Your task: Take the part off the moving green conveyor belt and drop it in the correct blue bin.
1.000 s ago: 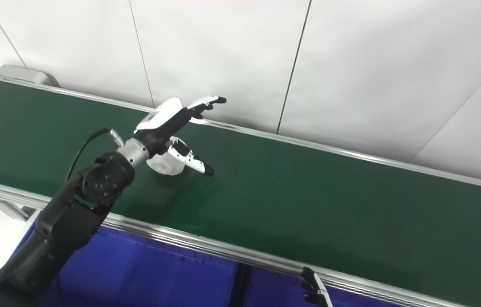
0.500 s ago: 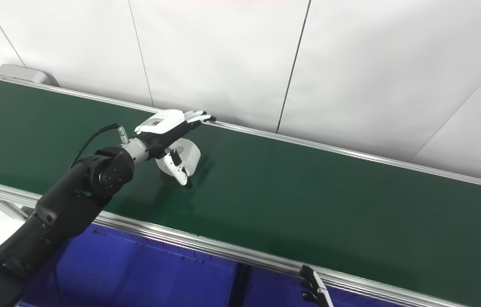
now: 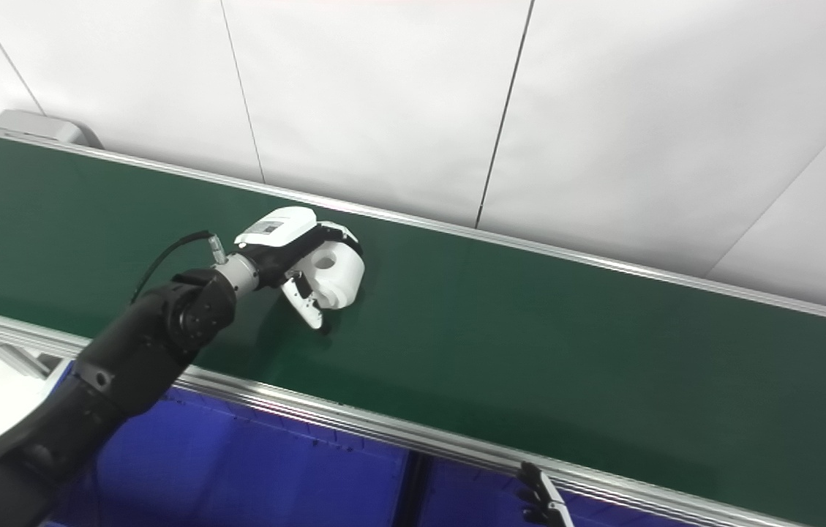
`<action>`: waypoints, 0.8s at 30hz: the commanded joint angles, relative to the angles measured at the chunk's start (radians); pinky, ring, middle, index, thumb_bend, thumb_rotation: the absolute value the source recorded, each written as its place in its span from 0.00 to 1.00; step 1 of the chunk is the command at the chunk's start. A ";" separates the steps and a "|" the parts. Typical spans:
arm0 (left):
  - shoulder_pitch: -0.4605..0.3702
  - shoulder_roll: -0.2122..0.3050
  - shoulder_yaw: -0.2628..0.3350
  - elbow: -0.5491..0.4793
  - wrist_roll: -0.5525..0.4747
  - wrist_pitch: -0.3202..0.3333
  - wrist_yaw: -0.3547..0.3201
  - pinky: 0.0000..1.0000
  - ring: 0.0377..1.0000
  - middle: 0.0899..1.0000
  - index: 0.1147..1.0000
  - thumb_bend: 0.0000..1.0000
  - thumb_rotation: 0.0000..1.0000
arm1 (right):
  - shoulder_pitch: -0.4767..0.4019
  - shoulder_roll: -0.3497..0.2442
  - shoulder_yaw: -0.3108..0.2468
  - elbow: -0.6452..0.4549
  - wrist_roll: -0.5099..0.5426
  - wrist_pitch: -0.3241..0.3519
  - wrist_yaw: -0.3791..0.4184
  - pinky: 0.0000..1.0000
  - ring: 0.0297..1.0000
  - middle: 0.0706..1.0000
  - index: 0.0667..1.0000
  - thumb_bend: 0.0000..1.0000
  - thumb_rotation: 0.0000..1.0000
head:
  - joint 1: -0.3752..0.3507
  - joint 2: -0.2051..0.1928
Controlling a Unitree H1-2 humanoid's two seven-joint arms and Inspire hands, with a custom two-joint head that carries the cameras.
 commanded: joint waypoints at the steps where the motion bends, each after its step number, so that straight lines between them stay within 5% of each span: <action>1: -0.017 -0.006 0.017 0.014 -0.026 -0.080 0.071 0.44 0.40 0.44 0.46 0.50 0.00 | 0.003 -0.014 0.003 -0.013 -0.014 -0.049 -0.032 0.69 0.76 0.82 0.87 0.81 0.32 | 0.004 0.002; 6: -0.009 -0.055 0.049 0.094 -0.076 -0.207 0.199 0.44 0.40 0.45 0.45 0.50 0.00 | 0.000 -0.017 0.008 -0.010 -0.011 -0.049 -0.040 0.68 0.76 0.82 0.87 0.81 0.32 | 0.010 0.000; 12: -0.006 -0.091 0.067 0.143 -0.082 -0.276 0.283 0.44 0.39 0.45 0.47 0.50 0.00 | -0.015 -0.022 0.022 0.000 -0.002 -0.049 -0.048 0.68 0.76 0.82 0.86 0.81 0.31 | 0.013 -0.004; 16: 0.012 -0.100 0.086 0.119 -0.116 -0.276 0.271 0.44 0.39 0.45 0.47 0.50 0.00 | -0.017 -0.024 0.027 0.001 0.006 -0.049 -0.046 0.69 0.77 0.82 0.86 0.80 0.31 | 0.011 0.005; 24: 0.160 -0.093 0.154 -0.125 -0.281 -0.250 0.195 0.38 0.37 0.45 0.49 0.50 0.00 | 0.004 -0.032 0.018 -0.024 0.020 -0.049 -0.029 0.70 0.78 0.83 0.88 0.79 0.34 | 0.001 0.026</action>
